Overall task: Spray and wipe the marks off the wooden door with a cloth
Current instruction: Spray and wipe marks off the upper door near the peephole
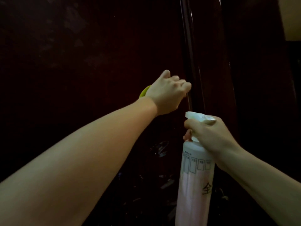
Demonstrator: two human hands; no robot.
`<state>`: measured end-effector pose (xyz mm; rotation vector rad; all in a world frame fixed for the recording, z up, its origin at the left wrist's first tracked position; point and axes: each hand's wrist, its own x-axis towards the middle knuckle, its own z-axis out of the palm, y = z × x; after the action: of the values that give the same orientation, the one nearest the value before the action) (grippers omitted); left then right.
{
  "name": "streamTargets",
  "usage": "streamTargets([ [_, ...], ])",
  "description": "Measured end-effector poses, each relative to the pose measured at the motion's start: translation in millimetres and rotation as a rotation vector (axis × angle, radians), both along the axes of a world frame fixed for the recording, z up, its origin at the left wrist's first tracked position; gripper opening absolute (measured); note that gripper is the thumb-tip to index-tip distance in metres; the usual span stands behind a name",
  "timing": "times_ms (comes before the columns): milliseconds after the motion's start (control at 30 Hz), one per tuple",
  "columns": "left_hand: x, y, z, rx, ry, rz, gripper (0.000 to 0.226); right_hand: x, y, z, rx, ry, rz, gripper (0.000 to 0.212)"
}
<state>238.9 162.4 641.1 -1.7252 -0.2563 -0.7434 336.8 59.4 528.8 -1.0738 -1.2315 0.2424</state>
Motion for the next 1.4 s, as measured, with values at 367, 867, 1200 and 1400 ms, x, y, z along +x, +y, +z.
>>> streamTargets([
  [367, -30.4, -9.5, -120.2, -0.145, 0.228, -0.019, 0.022, -0.6, -16.2, -12.3, -0.022, 0.064, 0.023, 0.019],
  [867, -112.8, -10.5, -51.8, -0.457, -0.343, -0.205, 0.010, -44.7, 0.8, -35.7, -0.044, -0.096, 0.043, 0.017],
  [1200, -171.7, -36.1, -80.9, -0.706, -0.382, -0.110, 0.012, -112.6, -7.4, -56.5, -0.010, -0.234, 0.134, 0.025],
  [1400, -244.1, -65.3, -128.1, -0.670, -0.574, -0.060, 0.009, -151.2, -10.7, -78.4, -0.098, -0.307, 0.330, 0.006],
])
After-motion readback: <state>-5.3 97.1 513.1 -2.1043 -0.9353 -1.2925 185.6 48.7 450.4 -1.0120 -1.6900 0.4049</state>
